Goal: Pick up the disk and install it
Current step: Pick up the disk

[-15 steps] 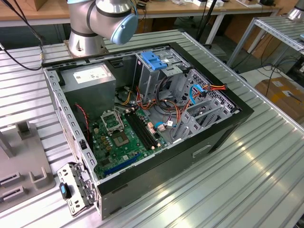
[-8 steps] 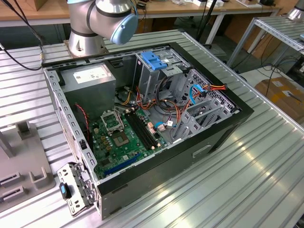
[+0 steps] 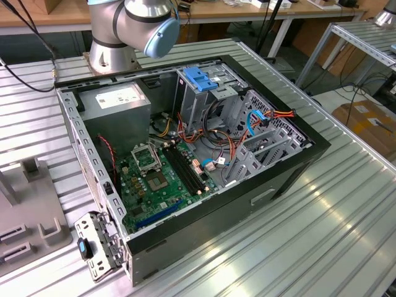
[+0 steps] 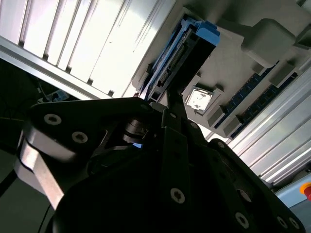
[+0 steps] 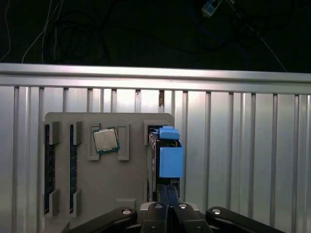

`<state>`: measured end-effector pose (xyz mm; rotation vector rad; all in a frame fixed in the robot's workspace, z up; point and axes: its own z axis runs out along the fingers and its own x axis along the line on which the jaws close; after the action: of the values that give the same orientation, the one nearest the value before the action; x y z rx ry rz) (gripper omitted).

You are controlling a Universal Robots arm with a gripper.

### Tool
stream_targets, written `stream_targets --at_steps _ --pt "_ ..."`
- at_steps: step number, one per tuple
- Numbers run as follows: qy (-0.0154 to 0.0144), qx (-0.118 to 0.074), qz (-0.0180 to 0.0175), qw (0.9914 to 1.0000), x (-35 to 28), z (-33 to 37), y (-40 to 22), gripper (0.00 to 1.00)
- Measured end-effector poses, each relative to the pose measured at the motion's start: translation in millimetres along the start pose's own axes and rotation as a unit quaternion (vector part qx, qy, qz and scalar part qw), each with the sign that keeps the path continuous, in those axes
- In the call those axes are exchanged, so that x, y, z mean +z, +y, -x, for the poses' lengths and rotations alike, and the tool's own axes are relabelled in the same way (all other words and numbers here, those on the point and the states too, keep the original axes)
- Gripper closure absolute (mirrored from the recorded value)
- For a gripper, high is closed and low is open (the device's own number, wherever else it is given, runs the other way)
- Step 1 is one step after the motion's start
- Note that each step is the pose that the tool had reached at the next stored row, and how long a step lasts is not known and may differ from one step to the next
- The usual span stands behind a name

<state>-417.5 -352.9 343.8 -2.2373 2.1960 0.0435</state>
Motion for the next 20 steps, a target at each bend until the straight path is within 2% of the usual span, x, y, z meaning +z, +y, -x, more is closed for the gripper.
stream_targets --at_steps 8,9,10,11,13,14,15,16,18,20 --pt "0.0001 0.000 0.0001 1.00000 0.5 0.0 0.0 0.89" --pt "0.0000 0.000 0.0001 1.00000 0.5 0.0 0.0 0.76" --pt "0.0001 0.000 0.0001 1.00000 0.5 0.0 0.0 0.71" --pt "0.0000 0.000 0.0001 1.00000 0.5 0.0 0.0 0.71" --pt "0.0000 0.000 0.0001 1.00000 0.6 0.0 0.0 0.58" --pt "0.0000 0.000 0.0001 1.00000 0.6 0.0 0.0 0.58" --pt "0.0000 0.000 0.0000 1.00000 0.6 0.0 0.0 0.46" --pt "0.0000 0.000 0.0001 1.00000 0.6 0.0 0.0 0.40" --pt "0.0000 0.000 0.0000 1.00000 0.8 0.0 0.0 0.40" --pt "0.0000 0.000 0.0000 1.00000 5.7 -0.1 -0.1 0.40"
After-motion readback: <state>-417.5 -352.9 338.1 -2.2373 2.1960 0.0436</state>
